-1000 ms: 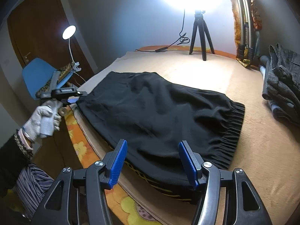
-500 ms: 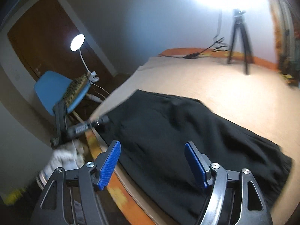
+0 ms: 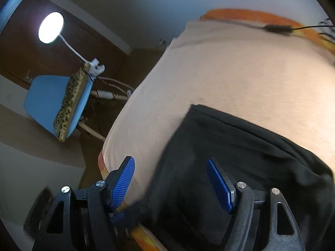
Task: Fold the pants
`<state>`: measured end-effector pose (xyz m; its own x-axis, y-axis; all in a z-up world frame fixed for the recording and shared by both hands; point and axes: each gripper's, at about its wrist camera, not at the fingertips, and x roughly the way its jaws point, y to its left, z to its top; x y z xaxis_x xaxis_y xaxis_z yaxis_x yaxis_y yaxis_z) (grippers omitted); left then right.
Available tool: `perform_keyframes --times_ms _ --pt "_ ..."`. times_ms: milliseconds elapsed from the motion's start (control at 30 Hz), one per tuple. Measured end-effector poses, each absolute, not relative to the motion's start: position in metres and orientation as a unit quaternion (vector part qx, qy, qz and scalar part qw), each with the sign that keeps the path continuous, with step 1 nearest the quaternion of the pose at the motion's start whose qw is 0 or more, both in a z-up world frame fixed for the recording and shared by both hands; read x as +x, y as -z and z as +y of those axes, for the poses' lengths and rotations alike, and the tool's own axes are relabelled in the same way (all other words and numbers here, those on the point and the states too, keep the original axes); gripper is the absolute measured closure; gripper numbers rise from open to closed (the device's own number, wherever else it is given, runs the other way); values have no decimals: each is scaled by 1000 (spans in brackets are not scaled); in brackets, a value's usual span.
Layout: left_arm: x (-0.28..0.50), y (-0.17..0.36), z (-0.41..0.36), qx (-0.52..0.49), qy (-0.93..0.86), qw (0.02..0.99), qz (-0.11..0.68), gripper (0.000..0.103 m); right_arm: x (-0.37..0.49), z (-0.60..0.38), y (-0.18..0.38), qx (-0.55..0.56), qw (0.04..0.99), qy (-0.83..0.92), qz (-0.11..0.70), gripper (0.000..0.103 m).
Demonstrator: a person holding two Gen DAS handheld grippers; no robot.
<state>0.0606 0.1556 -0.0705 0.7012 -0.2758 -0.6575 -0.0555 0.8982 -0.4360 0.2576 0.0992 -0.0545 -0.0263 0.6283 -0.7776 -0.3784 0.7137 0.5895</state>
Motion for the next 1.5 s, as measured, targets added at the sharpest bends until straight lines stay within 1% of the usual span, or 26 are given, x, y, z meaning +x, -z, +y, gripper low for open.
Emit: perform_keyframes --times_ms 100,200,233,300,367,400,467,500,567,700,767,800,1067,1233,1267,1300,1333,1367,1500 --pt "59 70 153 -217 68 896 382 97 257 119 68 77 682 -357 633 28" --pt "56 69 152 -220 74 895 381 98 256 134 79 44 683 -342 644 33" --pt "55 68 152 -219 76 896 380 98 256 135 82 40 683 -338 646 36" --pt "53 67 151 -219 78 896 379 99 256 135 85 32 685 -331 648 44" --pt "52 67 149 -220 82 895 379 99 257 132 86 29 690 -324 647 65" --pt "52 67 147 -217 84 895 380 99 258 129 86 29 691 -322 647 69" --pt "51 66 143 -207 83 897 381 99 258 120 85 30 694 -324 642 85" --pt "50 65 142 -204 84 898 382 100 257 116 83 26 699 -322 638 88" --pt "47 64 141 -198 83 899 382 100 254 107 80 21 707 -322 629 99" --pt "43 65 143 -197 75 899 384 100 253 101 74 28 715 -326 617 101" --pt "43 66 148 -205 65 896 389 98 253 94 70 41 718 -328 612 102" --pt "44 67 152 -212 58 894 392 96 253 91 68 46 719 -329 610 102" --pt "44 75 181 -264 38 879 395 96 250 59 66 77 723 -326 605 102" --pt "51 79 172 -266 60 874 401 95 249 56 70 79 724 -323 605 102" --pt "56 82 171 -266 66 870 409 81 249 57 69 79 723 -326 604 102" --pt "59 84 168 -264 68 867 418 59 248 58 68 78 724 -329 602 102" --pt "61 86 165 -259 64 865 424 50 247 57 68 77 724 -330 601 102" --pt "60 88 162 -255 58 865 428 46 246 57 67 79 724 -333 599 102" --pt "67 103 161 -256 42 861 439 46 246 68 69 84 716 -349 599 102"
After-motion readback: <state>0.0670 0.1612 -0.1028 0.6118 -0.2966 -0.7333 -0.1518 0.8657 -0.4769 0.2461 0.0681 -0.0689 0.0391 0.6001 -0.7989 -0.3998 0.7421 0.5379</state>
